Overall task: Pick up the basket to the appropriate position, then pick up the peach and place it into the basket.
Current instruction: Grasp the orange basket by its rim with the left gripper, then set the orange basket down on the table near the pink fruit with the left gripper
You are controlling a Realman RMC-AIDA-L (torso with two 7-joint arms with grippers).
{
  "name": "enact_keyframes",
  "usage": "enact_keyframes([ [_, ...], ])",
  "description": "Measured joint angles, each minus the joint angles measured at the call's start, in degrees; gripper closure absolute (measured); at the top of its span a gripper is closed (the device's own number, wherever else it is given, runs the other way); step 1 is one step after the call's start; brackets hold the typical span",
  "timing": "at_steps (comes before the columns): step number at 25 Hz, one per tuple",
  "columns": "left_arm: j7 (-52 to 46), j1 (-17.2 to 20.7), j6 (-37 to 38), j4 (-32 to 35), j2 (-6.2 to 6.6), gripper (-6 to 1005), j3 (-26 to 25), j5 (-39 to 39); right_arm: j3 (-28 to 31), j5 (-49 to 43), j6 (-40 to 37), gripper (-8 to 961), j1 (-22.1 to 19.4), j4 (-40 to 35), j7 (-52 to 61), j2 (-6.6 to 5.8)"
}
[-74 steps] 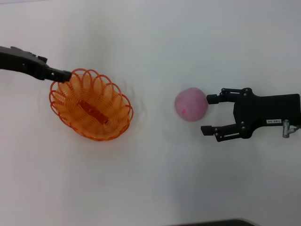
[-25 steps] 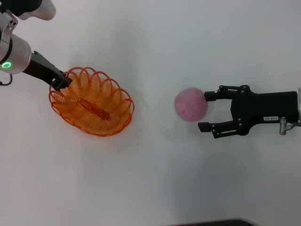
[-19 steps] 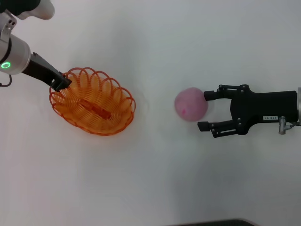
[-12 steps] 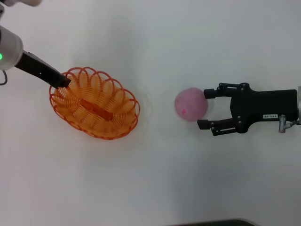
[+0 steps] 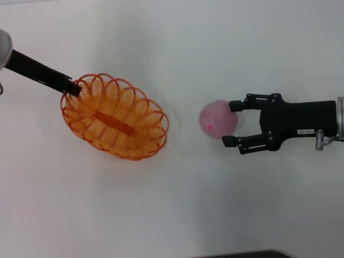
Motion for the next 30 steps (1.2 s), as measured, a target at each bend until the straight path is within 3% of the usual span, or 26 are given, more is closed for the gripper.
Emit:
enact_keyframes([
  [8,-2.66,1.37,2.66,0.1,0.45,929,-5.14,-1.66,0.0,0.0,-0.2,36,0.31,-0.01,0.87,0.02],
  [11,-3.85,3.7,4.36,0.18,0.52,934,-7.24,-3.35,0.0,0.0,-0.27,36,0.34,-0.02,1.05,0.02],
  [15,-5.28,7.1,4.69,1.57,-0.3,935,-8.16,-6.62,0.0,0.0,-0.1,36,0.34,-0.03,1.06,0.02],
  [22,-7.53,11.99,4.22,6.06,-3.07,935,-7.49,-10.81,0.13,1.87,-0.27,36,0.02,-0.04,1.06,0.02],
  [30,-9.78,17.13,-0.03,5.12,-3.31,936,-5.42,-15.24,-0.28,2.2,-0.29,36,-0.52,0.11,0.84,0.02],
])
